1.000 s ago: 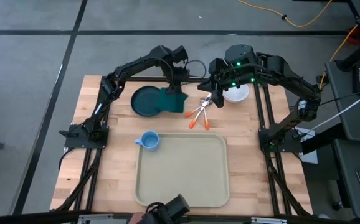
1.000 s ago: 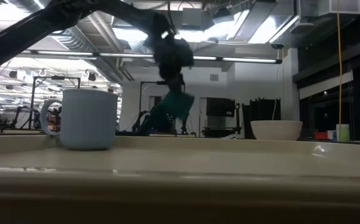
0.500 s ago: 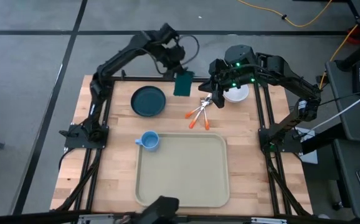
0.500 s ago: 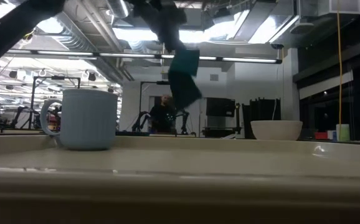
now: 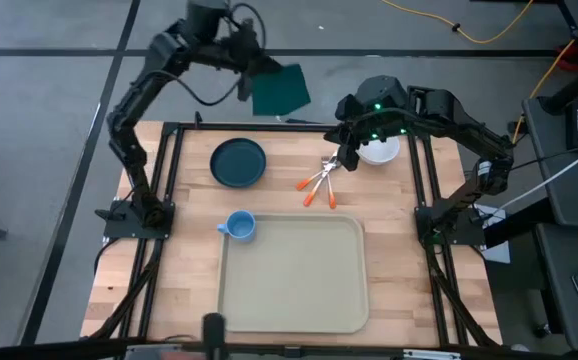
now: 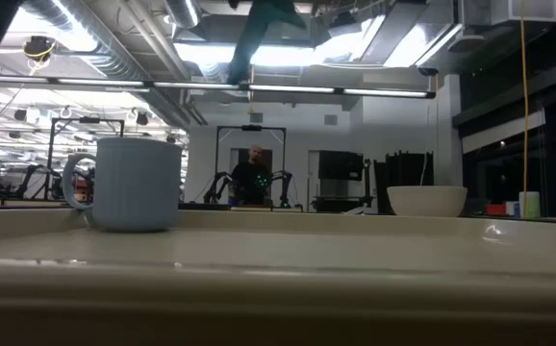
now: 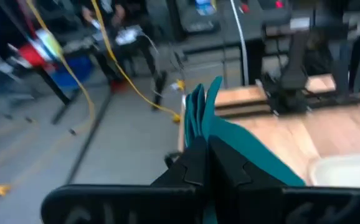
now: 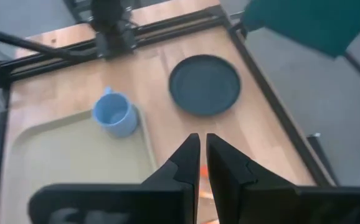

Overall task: Set up tray
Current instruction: Put the dark green napkin on the right of the light brown serving tray

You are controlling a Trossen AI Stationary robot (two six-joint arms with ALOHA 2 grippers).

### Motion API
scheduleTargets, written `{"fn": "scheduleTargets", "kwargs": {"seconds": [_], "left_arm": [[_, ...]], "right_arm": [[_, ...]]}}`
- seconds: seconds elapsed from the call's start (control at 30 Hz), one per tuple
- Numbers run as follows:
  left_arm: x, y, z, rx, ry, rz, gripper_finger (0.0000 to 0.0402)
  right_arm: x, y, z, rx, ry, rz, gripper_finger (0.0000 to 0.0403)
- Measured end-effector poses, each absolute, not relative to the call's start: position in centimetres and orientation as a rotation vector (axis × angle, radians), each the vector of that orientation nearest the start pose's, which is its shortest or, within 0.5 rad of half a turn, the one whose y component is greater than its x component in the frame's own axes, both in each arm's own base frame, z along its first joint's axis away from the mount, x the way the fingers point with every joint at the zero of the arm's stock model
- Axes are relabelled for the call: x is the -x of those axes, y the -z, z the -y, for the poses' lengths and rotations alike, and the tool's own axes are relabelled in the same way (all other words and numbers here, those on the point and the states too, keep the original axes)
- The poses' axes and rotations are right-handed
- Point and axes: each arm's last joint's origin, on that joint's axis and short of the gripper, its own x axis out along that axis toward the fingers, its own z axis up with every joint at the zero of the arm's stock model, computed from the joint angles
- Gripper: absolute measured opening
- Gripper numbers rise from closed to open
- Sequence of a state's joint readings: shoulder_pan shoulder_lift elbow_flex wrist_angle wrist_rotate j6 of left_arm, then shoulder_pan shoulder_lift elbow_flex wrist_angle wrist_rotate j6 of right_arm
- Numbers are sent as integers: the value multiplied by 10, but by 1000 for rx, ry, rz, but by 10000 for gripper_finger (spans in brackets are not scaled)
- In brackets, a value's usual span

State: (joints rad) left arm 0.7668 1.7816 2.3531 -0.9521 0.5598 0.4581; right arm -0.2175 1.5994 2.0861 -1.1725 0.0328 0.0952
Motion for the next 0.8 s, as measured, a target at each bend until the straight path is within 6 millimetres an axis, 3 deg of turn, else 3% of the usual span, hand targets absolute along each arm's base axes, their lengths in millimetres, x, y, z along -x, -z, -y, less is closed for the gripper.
{"fn": "scheduleTargets", "kwargs": {"seconds": [0.27, 0.37, 0.6, 0.8], "left_arm": [[-217, -551, -212, -298, -244, -143, 1], [-206, -562, -208, -322, -270, -85, 1], [-187, -582, -204, -393, -346, 23, 1], [-178, -586, -211, -371, -387, 54, 1]], "right_arm": [[-320, -465, 73, -64, 279, -588, 35], [-329, -464, 78, -35, 353, -549, 35], [-329, -498, 83, 90, 491, -256, 25], [-327, -513, 92, 75, 418, -102, 20]]}}
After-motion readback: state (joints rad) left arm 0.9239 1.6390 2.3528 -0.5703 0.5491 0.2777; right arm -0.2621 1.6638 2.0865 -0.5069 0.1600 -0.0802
